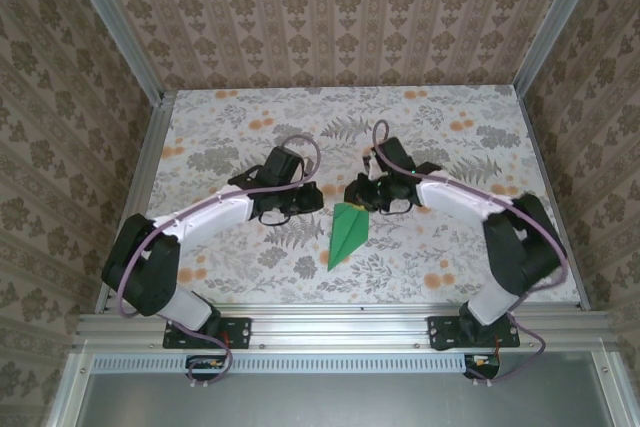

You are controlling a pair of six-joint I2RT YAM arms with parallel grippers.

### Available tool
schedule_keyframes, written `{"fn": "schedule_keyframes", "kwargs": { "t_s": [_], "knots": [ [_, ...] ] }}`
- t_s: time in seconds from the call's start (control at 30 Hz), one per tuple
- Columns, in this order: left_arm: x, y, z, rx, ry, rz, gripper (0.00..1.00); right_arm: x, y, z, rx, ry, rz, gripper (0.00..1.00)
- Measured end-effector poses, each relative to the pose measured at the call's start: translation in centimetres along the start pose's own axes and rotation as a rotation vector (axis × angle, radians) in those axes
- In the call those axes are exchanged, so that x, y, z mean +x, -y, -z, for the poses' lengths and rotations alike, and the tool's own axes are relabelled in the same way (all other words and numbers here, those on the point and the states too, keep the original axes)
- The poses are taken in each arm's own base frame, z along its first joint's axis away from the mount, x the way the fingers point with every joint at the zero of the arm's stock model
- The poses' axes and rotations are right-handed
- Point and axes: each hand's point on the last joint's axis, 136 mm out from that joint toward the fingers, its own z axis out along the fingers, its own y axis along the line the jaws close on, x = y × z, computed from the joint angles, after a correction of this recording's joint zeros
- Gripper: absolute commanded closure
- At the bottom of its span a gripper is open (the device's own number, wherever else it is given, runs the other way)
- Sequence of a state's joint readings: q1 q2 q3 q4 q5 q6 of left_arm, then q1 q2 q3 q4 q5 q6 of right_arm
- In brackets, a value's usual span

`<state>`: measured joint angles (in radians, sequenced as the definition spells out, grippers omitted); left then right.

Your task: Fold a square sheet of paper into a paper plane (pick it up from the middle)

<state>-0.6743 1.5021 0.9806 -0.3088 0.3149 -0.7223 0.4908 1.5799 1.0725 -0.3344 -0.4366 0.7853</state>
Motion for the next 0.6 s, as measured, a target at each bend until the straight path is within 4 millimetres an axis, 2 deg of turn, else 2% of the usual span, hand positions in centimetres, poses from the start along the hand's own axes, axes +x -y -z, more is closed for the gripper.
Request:
{"fn": "schedule_keyframes", "kwargs": {
  "t_s": [0.07,0.13,0.2,0.27,0.33,0.47,0.53,0.6],
  "knots": [
    [-1.1,0.7,0.9,-0.003,0.029,0.004,0.88,-1.0,-2.0,3.2,-0.006,0.079,0.039,0.67],
    [-2.0,1.5,2.0,0.008,0.067,-0.006,0.88,-1.3,-3.0,6.2,-0.004,0.155,0.081,0.66],
    [-2.4,2.1,3.1,0.022,0.104,-0.020,0.87,-1.0,-3.0,8.8,0.003,0.225,0.127,0.67],
    [-2.5,2.5,3.7,0.032,0.138,-0.038,0.87,0.0,-2.0,9.7,0.018,0.252,0.159,0.70],
    [-1.9,2.2,4.0,0.027,0.148,-0.042,0.87,1.2,-0.3,9.3,0.045,0.235,0.160,0.70],
    [0.4,2.3,3.8,0.023,0.137,-0.061,0.84,3.8,2.7,6.7,0.055,0.149,0.117,0.71],
    [1.6,2.6,3.6,0.030,0.119,-0.081,0.84,4.8,3.9,5.5,0.047,0.124,0.078,0.72],
    [2.0,2.9,3.5,0.036,0.112,-0.091,0.84,5.7,4.6,4.5,0.036,0.106,0.040,0.72]
  ]
}}
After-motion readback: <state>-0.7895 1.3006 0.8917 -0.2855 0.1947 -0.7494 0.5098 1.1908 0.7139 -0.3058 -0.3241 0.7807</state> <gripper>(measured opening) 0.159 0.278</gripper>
